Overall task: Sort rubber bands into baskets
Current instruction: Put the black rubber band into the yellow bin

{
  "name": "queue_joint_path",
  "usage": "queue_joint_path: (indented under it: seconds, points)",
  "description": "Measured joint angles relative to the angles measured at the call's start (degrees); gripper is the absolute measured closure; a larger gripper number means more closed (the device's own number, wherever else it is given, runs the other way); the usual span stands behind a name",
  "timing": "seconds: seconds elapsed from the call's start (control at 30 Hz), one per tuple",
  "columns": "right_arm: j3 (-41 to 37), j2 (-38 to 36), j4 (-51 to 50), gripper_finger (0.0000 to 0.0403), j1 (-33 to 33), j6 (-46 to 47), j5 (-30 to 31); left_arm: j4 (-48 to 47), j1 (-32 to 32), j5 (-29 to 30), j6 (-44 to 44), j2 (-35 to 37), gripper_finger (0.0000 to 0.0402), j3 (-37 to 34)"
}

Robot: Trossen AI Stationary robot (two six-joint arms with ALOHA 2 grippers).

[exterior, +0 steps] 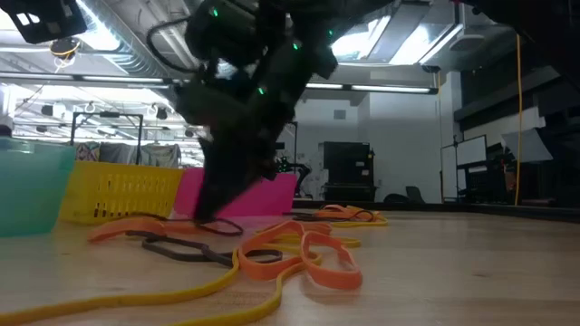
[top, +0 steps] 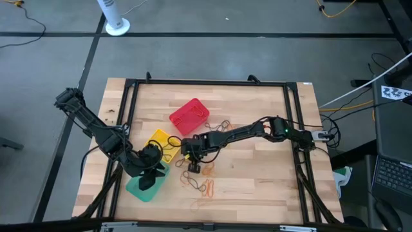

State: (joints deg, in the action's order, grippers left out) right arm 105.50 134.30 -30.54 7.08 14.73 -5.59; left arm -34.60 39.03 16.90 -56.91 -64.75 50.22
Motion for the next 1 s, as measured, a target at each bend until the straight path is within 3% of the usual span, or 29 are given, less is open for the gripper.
queue_joint_path:
  seconds: [0.33,0.43,0.53,0.8,1.0]
  points:
    - [19.4,-0.2,-21.5,0.04,0.0,-3.5,-1.3,0.8,0.0,-0.4,-0.1,0.7,0.0259,0.0]
    - [25.5,-0.4,-23.8,0.0398,0.0,-5.7,-1.0,0.9,0.0,-0.4,-0.2,0.7,0.0259,0.0]
    - [29.5,-0.4,-22.1,0.0401,0.0,-8.0,0.0,0.9,0.0,-0.4,-0.4,0.7,0.0259,0.0]
    - [29.1,1.1,-7.3,0.0399,-0.1,-11.4,1.6,0.9,0.0,-0.4,-3.4,0.7,0.0259,0.0]
    - [29.0,3.8,-3.4,0.0399,-0.4,-15.1,10.0,0.9,0.0,-0.3,-3.4,0.6,0.0259,0.1]
